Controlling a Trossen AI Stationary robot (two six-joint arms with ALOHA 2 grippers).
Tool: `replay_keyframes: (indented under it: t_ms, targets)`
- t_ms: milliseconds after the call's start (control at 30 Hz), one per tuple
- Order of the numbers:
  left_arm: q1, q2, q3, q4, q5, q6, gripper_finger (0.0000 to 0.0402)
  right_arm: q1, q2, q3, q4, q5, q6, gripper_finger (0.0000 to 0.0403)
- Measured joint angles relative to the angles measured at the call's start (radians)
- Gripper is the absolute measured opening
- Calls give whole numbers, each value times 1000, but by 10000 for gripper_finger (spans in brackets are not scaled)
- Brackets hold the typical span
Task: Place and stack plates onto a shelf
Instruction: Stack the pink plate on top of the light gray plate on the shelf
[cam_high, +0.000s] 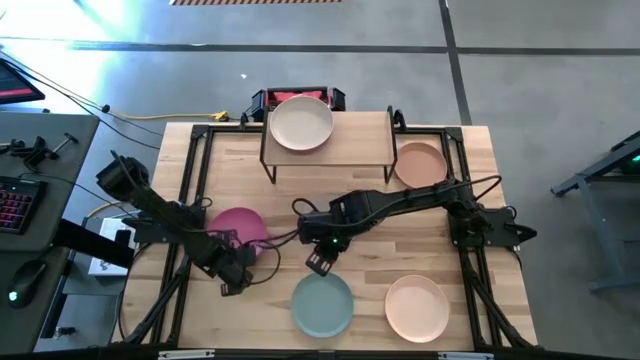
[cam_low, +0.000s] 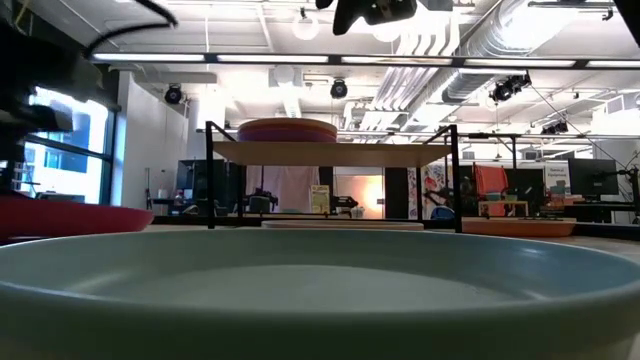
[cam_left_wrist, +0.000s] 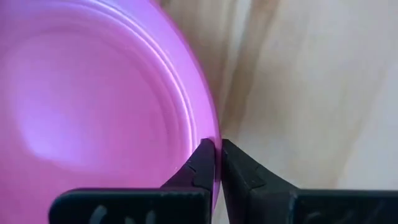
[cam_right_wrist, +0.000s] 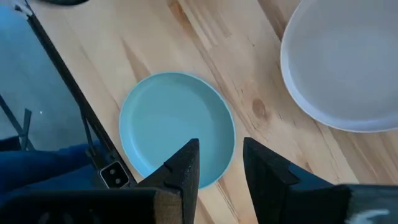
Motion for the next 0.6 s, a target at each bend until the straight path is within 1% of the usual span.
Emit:
replay_keyframes:
  t_ms: [133,300,600]
  targets:
    - [-45,0,63,-84,-18,48,1,-26,0,0,0,6,26,103]
    - [-88,0,153,-176,-62,151,1,-70,0,0,27,28,63,103]
    - [-106,0,295,-298,-159,365,0,-156,0,0,139,29,62,103]
